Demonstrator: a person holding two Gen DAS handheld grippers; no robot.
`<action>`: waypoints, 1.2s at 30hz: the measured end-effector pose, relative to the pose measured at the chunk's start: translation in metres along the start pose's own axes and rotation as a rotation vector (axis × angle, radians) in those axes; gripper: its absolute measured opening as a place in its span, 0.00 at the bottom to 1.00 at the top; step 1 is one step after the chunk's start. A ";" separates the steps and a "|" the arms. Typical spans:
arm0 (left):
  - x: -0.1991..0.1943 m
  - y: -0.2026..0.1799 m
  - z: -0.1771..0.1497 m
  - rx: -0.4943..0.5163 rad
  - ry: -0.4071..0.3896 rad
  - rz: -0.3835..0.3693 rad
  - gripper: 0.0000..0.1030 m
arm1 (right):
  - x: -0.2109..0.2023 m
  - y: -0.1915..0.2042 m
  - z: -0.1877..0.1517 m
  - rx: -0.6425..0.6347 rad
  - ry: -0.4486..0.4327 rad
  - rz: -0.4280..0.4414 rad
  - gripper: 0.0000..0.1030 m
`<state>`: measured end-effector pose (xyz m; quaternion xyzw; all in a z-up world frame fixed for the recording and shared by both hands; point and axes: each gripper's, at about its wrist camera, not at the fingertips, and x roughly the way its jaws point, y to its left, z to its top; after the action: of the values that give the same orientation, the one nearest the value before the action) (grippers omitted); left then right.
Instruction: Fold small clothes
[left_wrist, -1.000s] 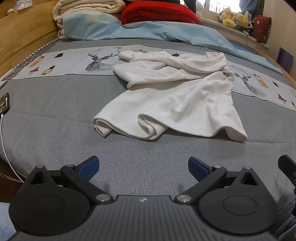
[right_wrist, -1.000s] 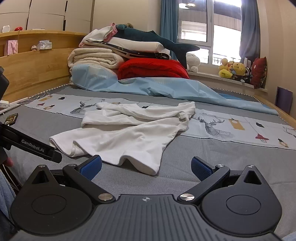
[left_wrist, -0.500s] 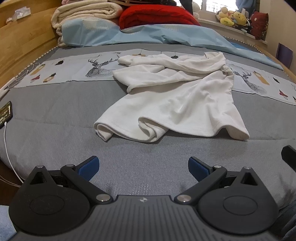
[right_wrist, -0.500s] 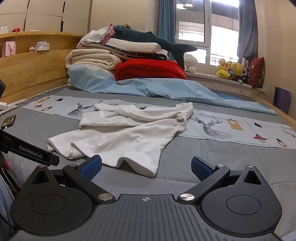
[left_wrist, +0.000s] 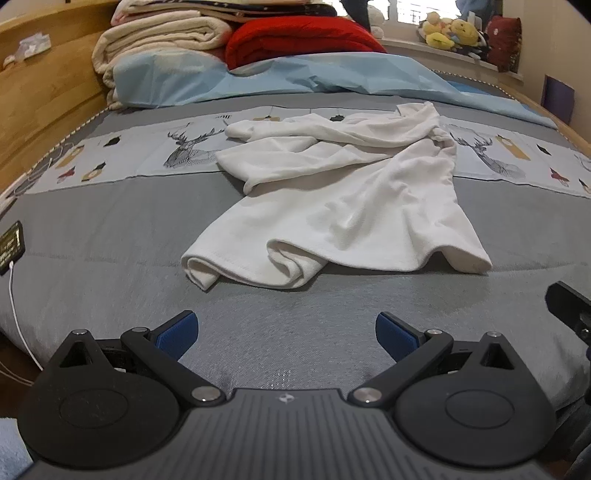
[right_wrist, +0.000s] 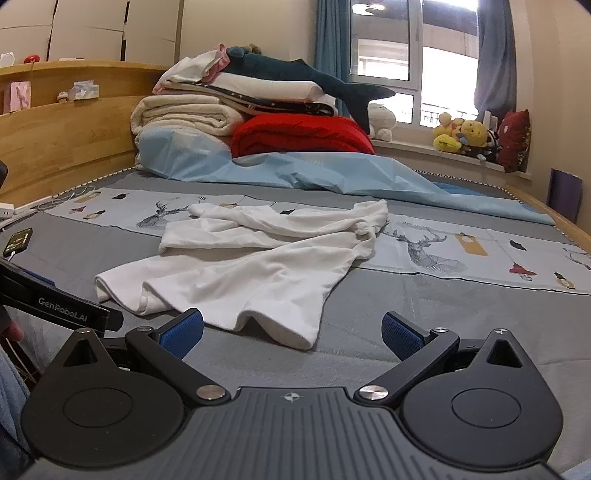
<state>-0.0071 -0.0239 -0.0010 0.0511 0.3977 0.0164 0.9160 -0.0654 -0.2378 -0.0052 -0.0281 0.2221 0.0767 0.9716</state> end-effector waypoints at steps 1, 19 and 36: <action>0.000 -0.002 0.001 0.003 -0.003 0.001 0.99 | 0.001 0.001 0.000 -0.001 0.002 0.004 0.99; 0.002 -0.004 0.001 0.008 -0.003 -0.004 0.99 | 0.006 0.007 -0.001 -0.009 0.015 0.011 0.99; 0.010 0.006 0.014 -0.011 0.036 -0.019 0.99 | 0.010 0.001 0.004 0.005 0.041 -0.004 0.99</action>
<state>0.0097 -0.0181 0.0018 0.0420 0.4145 0.0111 0.9090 -0.0548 -0.2353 -0.0058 -0.0278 0.2424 0.0735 0.9670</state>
